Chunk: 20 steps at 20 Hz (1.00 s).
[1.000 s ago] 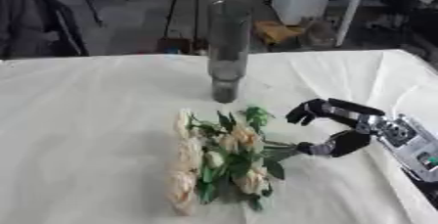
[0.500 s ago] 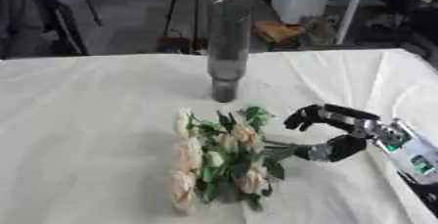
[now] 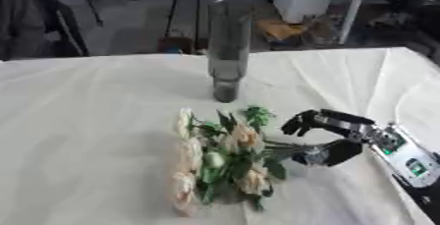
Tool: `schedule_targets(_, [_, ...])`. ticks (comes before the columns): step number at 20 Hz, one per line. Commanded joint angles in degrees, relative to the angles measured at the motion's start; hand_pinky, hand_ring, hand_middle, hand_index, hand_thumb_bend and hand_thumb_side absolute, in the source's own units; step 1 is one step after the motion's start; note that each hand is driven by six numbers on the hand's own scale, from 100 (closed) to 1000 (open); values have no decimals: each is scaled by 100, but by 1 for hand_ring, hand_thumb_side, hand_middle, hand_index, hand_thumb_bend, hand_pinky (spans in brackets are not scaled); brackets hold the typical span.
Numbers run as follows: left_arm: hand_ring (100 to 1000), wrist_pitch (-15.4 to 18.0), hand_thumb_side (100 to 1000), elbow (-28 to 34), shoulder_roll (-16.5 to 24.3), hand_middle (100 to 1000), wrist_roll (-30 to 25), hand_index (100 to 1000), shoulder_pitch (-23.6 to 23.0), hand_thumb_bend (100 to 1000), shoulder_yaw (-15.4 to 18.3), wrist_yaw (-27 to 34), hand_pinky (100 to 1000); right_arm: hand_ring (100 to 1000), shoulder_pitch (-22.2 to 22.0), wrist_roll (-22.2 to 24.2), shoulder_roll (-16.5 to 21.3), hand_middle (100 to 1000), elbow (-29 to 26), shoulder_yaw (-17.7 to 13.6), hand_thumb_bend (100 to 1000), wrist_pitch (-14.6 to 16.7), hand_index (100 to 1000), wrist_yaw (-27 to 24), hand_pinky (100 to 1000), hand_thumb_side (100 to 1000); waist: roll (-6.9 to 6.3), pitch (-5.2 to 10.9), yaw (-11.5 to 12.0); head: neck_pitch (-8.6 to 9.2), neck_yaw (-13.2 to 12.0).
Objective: Arrange flowers into the vase.
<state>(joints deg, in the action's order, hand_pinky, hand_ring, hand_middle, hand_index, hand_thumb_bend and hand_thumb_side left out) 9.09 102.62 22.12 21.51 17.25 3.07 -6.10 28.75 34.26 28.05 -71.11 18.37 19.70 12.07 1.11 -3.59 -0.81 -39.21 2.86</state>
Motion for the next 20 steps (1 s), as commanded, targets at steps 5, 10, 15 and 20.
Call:
schedule_targets(5, [657,3,859,133,38,707,-34,792,111,609,5,24,749,810,150,24,-29,748,92,-12,411,88,852,175,769,340,-27,44,19,-25,29])
schedule_targets(10, [657,0,858,139,31,707,-34,792,112,609,5,28,749,809,193,24,-87,748,172,-11,414,164,852,343,768,341,-29,44,27,-25,41])
schedule_targets(15, [657,3,858,145,26,707,-33,792,115,609,5,30,749,809,209,33,-124,748,231,-1,416,239,852,506,768,342,-28,41,31,-23,46])
schedule_targets(20, [657,5,858,144,19,707,-27,792,116,610,7,32,749,806,215,-11,-162,746,316,-19,428,270,849,648,764,333,-23,35,28,-19,55])
